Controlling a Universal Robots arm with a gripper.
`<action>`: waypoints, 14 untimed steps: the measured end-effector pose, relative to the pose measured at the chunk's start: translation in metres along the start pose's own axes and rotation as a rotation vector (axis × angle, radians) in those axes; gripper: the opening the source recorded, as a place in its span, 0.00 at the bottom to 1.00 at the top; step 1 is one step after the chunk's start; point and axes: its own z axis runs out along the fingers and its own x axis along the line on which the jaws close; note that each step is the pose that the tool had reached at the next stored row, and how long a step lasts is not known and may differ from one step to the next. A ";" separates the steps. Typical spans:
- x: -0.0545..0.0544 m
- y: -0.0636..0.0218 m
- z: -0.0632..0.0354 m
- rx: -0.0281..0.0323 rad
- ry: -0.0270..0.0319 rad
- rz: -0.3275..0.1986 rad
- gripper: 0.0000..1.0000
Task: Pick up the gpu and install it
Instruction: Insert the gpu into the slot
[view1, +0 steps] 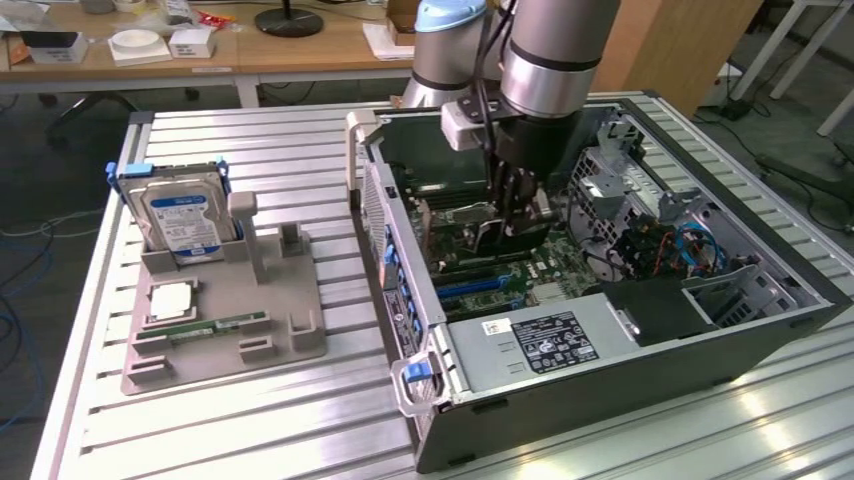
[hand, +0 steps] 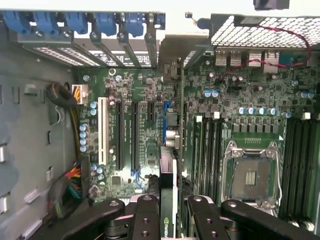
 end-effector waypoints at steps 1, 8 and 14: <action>0.000 0.0003 0.0018 0.0000 0.0000 0.000 0.26; 0.000 0.0020 0.0072 0.0171 0.0001 0.000 0.26; 0.001 0.0030 0.0077 0.0192 0.0001 0.000 0.26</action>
